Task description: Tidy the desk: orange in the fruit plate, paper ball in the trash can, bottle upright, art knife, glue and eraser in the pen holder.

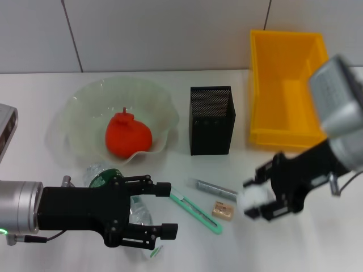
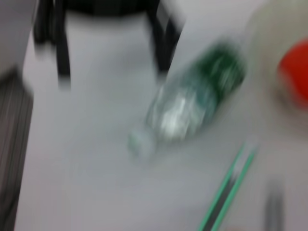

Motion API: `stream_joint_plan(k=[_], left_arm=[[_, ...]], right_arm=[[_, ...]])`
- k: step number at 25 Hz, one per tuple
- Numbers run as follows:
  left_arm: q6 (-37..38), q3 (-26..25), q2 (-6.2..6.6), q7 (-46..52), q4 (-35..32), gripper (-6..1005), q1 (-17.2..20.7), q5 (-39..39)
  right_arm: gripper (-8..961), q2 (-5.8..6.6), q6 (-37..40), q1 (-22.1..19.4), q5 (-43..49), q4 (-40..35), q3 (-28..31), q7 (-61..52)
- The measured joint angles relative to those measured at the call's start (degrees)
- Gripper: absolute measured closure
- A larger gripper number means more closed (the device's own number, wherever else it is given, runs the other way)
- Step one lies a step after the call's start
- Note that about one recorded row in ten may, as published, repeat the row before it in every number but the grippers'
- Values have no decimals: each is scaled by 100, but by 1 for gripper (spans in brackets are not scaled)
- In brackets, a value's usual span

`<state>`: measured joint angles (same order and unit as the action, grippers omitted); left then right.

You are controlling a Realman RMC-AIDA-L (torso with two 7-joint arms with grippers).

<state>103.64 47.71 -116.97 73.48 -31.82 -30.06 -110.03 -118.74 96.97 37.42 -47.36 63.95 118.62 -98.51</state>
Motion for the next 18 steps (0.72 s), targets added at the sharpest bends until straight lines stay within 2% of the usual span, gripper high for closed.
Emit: stream_joint_plan(k=[1, 2, 4, 5, 7, 8, 10, 12, 15, 18], left_arm=[[0, 1, 0, 0, 0, 168, 0, 0], [0, 1, 0, 0, 0, 168, 0, 0], [-1, 4, 0, -5, 0, 169, -6, 0], [0, 4, -1, -8, 0, 169, -7, 0], [2, 6, -4, -10, 0, 169, -10, 0], [4, 7, -5, -11, 0, 170, -12, 0], [6, 9, -11, -24, 0, 170, -16, 0], [8, 10, -16, -46, 0, 170, -18, 0], [8, 10, -20, -58, 0, 171, -18, 0], [10, 10, -25, -72, -6, 172, -18, 0]], right_arm=[[398, 0, 0, 0, 0, 0, 0, 0], [398, 6, 43, -22, -153, 77, 251, 45], [398, 3, 61, -104, -582, 213, 800, 128], [398, -5, -55, -185, -1007, 292, 1308, 177], [398, -13, -290, -246, -1348, 295, 1704, 189], [399, -13, -290, -246, -1348, 295, 1704, 189], [399, -25, -963, -374, -1874, 157, 2091, 190], [399, -27, -1194, -408, -2014, 88, 2121, 189], [399, -32, -2183, -464, -2313, -231, 2126, 149], [399, -31, -2584, -419, -2334, -419, 2108, 122]])
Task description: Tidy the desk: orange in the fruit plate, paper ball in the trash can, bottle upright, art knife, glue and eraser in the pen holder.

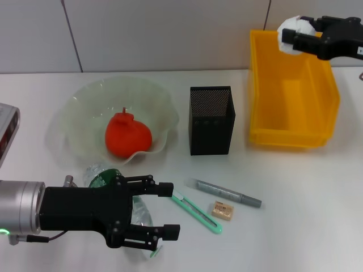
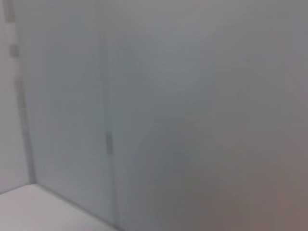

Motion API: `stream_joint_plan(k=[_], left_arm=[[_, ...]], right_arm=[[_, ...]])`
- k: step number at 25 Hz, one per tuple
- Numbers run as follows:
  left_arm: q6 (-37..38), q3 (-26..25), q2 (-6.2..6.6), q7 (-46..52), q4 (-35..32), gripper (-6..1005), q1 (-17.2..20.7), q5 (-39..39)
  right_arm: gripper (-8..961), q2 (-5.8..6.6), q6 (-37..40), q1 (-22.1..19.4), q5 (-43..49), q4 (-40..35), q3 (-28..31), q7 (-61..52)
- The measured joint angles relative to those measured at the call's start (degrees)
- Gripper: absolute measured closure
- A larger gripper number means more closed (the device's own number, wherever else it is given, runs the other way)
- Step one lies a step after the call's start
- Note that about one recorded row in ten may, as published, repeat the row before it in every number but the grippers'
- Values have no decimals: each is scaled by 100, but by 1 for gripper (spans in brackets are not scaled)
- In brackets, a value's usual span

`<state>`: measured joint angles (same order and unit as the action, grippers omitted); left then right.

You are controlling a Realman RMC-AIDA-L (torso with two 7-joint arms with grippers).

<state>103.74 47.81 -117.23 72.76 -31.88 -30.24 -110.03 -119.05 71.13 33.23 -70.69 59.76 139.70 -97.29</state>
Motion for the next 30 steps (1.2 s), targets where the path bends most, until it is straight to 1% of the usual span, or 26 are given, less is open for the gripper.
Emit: stream_joint_plan(k=[6, 7, 12, 19, 22, 26, 28, 29, 30], left_arm=[[0, 0, 8, -58, -3, 173, 0, 0], [1, 0, 13, -60, -3, 173, -2, 0], [12, 0, 34, -61, -3, 174, -5, 0], [20, 0, 43, -61, -3, 176, -15, 0], [23, 0, 43, -61, -3, 176, -16, 0], [30, 0, 44, -61, -3, 177, -23, 0], [36, 0, 49, -61, -3, 177, -28, -1], [39, 0, 49, -61, -3, 178, -29, -1], [44, 0, 50, -61, -3, 178, -31, -1]], right_arm=[[396, 41, -877, 258, 85, -546, -27, -9], [395, 42, -1145, 292, 94, -644, -85, -11], [389, 29, -1497, 276, 80, -722, -321, -13], [382, 28, -1568, 270, 54, -727, -344, -15], [191, 22, -1650, 270, 15, -729, -345, -12], [167, 19, -1708, 255, -213, -730, -320, -2], [161, 31, -1539, 100, -1141, -743, -254, 78], [161, 31, -1539, 100, -1141, -743, -254, 78], [161, 53, -1379, 23, -1536, -771, -228, 154]])
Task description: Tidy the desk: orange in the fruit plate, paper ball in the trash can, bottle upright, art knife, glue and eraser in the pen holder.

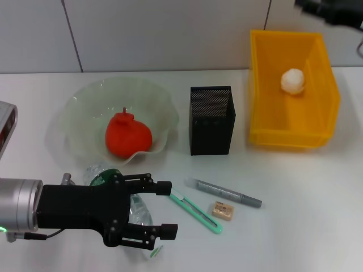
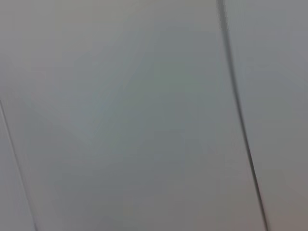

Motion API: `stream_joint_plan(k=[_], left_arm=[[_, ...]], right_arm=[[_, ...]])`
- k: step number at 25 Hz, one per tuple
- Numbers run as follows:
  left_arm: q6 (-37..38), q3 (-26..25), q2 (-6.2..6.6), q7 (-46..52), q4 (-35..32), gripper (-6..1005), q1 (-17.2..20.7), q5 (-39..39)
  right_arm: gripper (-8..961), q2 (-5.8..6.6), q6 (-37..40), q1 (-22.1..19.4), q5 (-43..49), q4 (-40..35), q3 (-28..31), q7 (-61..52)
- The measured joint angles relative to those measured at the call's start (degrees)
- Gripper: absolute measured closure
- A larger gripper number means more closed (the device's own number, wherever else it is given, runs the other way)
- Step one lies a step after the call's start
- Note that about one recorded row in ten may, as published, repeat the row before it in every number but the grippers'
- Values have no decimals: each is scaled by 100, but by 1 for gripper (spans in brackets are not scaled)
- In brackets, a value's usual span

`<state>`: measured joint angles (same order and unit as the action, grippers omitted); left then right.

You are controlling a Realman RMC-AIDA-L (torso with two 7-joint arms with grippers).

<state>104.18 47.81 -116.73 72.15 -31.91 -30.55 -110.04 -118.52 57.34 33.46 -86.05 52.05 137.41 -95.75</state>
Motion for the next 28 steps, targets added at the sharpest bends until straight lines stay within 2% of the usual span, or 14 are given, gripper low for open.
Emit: stream_joint_plan(k=[1, 2, 3, 6, 7, 8, 9, 13, 15, 16, 17, 18, 22, 28], left_arm=[[9, 0, 0, 0, -2, 178, -5, 0], [15, 0, 0, 0, -4, 178, -5, 0], [18, 0, 1, 0, -5, 178, -5, 0], [25, -1, 5, 0, -7, 179, -5, 0], [38, -1, 10, 0, -8, 179, -5, 0], [38, -1, 10, 0, -8, 179, -5, 0], [41, 0, 11, 0, -9, 180, -4, 0], [56, 0, 11, 0, -9, 181, -3, 0], [63, -15, 11, 1, -9, 181, 3, 0], [64, -23, 11, 2, -9, 181, 7, 0], [68, -40, 19, 14, -9, 181, 14, 0], [68, -40, 19, 14, -9, 182, 14, 0], [82, -28, 44, 49, -9, 182, 14, 0], [86, -3, 74, 50, -9, 184, -4, 1]], right_arm=[[162, 49, 377, -116, -627, -89, 36, 173], [162, 147, 1123, -302, -1531, -308, 76, 444], [162, 147, 1123, -302, -1531, -308, 76, 444], [162, 342, 2648, -512, -2598, -766, 97, 705], [162, 460, 3447, -581, -2750, -983, 73, 713], [163, 460, 3447, -581, -2750, -983, 73, 713], [163, 514, 3773, -616, -2685, -1038, 48, 697], [163, 679, 4677, -678, -1764, -1027, 0, 669], [164, 802, 5116, -660, -789, -1003, 13, 693], [164, 802, 5116, -660, -789, -1003, 13, 693], [164, 852, 5294, -648, -116, -949, 11, 706], [164, 852, 5294, -648, -116, -949, 11, 706], [165, 847, 5376, -629, 1256, -694, -52, 723], [165, 811, 5337, -604, 1973, -664, -56, 781]])
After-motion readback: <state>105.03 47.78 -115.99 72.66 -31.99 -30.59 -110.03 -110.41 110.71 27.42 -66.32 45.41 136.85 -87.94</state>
